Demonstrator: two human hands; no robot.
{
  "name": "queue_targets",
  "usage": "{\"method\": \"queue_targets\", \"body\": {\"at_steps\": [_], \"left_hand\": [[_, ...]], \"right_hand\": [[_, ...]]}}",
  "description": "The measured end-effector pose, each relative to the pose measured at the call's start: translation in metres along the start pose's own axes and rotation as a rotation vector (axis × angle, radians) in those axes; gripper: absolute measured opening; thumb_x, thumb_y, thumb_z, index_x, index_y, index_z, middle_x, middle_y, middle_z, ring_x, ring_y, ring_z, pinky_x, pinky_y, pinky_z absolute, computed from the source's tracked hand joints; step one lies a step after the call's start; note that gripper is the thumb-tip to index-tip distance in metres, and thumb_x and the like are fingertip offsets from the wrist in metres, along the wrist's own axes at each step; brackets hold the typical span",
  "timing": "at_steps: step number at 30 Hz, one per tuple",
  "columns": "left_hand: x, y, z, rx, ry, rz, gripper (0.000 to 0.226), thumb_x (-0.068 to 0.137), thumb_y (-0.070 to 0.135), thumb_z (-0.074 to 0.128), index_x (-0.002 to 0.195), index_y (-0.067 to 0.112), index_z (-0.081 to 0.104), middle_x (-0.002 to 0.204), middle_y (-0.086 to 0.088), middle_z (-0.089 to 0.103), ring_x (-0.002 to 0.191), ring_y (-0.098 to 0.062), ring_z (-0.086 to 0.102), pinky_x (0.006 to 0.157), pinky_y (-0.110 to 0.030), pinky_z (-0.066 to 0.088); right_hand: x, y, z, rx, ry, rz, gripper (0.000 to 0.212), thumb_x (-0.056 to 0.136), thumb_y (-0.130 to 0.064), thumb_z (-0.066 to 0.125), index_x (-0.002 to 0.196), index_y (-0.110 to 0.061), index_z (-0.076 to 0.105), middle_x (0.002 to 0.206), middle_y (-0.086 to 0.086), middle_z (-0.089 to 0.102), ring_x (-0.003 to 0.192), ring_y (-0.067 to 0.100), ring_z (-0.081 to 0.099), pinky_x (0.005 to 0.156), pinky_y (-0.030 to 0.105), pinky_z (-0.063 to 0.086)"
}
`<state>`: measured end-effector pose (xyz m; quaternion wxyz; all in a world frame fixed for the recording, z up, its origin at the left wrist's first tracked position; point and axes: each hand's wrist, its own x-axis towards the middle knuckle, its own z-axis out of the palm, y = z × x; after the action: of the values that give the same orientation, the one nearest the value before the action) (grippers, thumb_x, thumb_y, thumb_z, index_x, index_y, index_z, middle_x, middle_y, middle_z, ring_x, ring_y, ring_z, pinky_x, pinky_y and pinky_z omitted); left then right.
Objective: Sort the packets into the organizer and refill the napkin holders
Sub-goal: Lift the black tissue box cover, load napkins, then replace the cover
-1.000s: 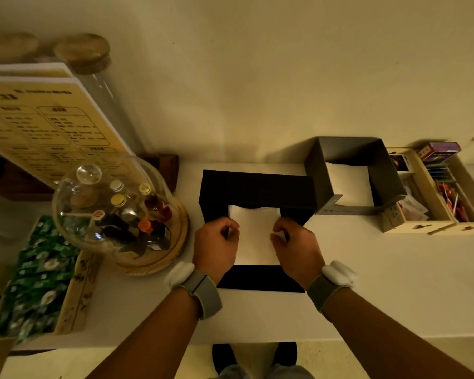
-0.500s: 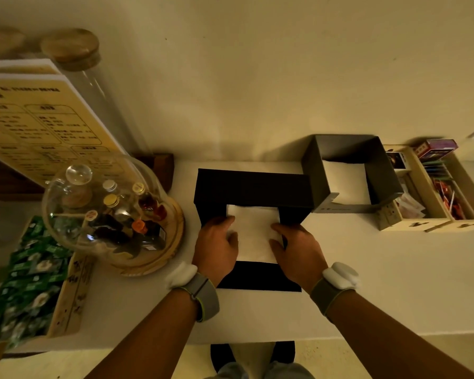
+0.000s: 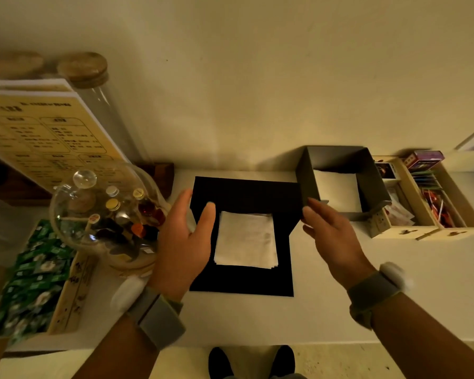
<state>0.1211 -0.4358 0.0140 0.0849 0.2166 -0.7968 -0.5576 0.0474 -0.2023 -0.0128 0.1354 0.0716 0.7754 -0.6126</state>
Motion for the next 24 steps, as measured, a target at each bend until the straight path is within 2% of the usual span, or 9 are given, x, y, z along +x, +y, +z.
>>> {"method": "queue_targets", "body": {"at_steps": [3, 4, 6, 8, 11, 16, 18, 21, 24], "left_hand": [[0.027, 0.011, 0.004, 0.019, -0.001, -0.033, 0.045, 0.088, 0.054, 0.05, 0.127, 0.032, 0.047, 0.101, 0.042, 0.053, 0.098, 0.021, 0.046, 0.091, -0.023, 0.039], [0.035, 0.013, 0.005, 0.006, -0.003, -0.054, 0.04, 0.087, 0.052, 0.05, 0.119, 0.028, 0.053, 0.089, 0.037, 0.055, 0.09, 0.015, 0.052, 0.085, -0.025, 0.04], [0.047, 0.014, 0.009, 0.018, -0.045, -0.087, 0.035, 0.087, 0.048, 0.049, 0.109, 0.023, 0.059, 0.099, 0.014, 0.066, 0.098, -0.013, 0.062, 0.088, -0.039, 0.049], [0.049, 0.012, 0.011, 0.062, -0.06, -0.091, 0.038, 0.09, 0.041, 0.049, 0.122, 0.024, 0.057, 0.123, 0.0, 0.063, 0.117, -0.024, 0.057, 0.098, -0.045, 0.047], [0.043, 0.005, 0.009, 0.016, -0.035, -0.026, 0.018, 0.092, 0.026, 0.05, 0.102, 0.036, 0.06, 0.108, 0.01, 0.067, 0.105, -0.014, 0.063, 0.094, -0.04, 0.05], [0.019, -0.001, 0.003, -0.069, -0.035, -0.084, 0.043, 0.092, 0.03, 0.053, 0.073, 0.068, 0.055, 0.076, 0.044, 0.062, 0.075, 0.024, 0.057, 0.07, -0.017, 0.042], [0.008, -0.007, 0.0, -0.124, -0.06, -0.118, 0.035, 0.092, 0.034, 0.053, 0.076, 0.065, 0.06, 0.08, 0.04, 0.065, 0.078, 0.019, 0.06, 0.068, -0.016, 0.044], [-0.008, -0.021, -0.003, -0.199, -0.092, -0.165, 0.029, 0.093, 0.039, 0.052, 0.08, 0.061, 0.065, 0.086, 0.036, 0.068, 0.082, 0.017, 0.062, 0.058, -0.006, 0.048], [-0.023, -0.036, 0.0, -0.244, -0.08, -0.204, 0.02, 0.093, 0.041, 0.05, 0.105, 0.05, 0.063, 0.091, 0.035, 0.068, 0.089, 0.017, 0.061, 0.068, -0.009, 0.046]], "right_hand": [[0.02, -0.021, 0.003, 0.02, -0.048, 0.05, 0.05, 0.09, -0.043, 0.053, 0.134, -0.019, 0.048, 0.128, 0.001, 0.058, 0.117, 0.021, 0.054, 0.104, 0.042, 0.042], [0.026, -0.027, 0.005, -0.025, -0.069, 0.058, 0.047, 0.089, -0.043, 0.054, 0.128, -0.018, 0.053, 0.12, 0.001, 0.063, 0.112, 0.02, 0.057, 0.102, 0.042, 0.044], [0.035, -0.034, 0.007, -0.127, -0.095, 0.059, 0.04, 0.089, -0.037, 0.057, 0.122, -0.016, 0.058, 0.107, 0.001, 0.066, 0.104, 0.021, 0.061, 0.095, 0.038, 0.049], [0.04, -0.037, 0.006, -0.193, -0.105, 0.038, 0.039, 0.09, -0.028, 0.058, 0.125, -0.013, 0.056, 0.108, 0.003, 0.065, 0.101, 0.022, 0.062, 0.09, 0.035, 0.05], [0.037, -0.036, 0.002, -0.229, -0.123, -0.022, 0.038, 0.089, -0.02, 0.059, 0.127, -0.014, 0.055, 0.108, 0.001, 0.066, 0.099, 0.02, 0.063, 0.088, 0.033, 0.051], [0.015, -0.023, -0.006, -0.201, -0.119, -0.1, 0.044, 0.086, -0.016, 0.064, 0.128, -0.019, 0.053, 0.11, -0.007, 0.066, 0.103, 0.012, 0.063, 0.093, 0.032, 0.05], [0.001, -0.014, -0.008, -0.199, -0.119, -0.127, 0.046, 0.083, -0.014, 0.066, 0.126, -0.024, 0.053, 0.107, -0.016, 0.065, 0.104, 0.007, 0.062, 0.09, 0.026, 0.05], [-0.018, 0.002, -0.01, -0.152, -0.124, -0.112, 0.052, 0.082, -0.011, 0.067, 0.13, -0.025, 0.05, 0.115, -0.013, 0.064, 0.108, 0.006, 0.061, 0.091, 0.025, 0.05], [-0.034, 0.018, -0.009, -0.127, -0.14, -0.112, 0.055, 0.085, -0.012, 0.064, 0.134, -0.026, 0.047, 0.118, -0.014, 0.062, 0.108, 0.005, 0.059, 0.088, 0.018, 0.049]]}}
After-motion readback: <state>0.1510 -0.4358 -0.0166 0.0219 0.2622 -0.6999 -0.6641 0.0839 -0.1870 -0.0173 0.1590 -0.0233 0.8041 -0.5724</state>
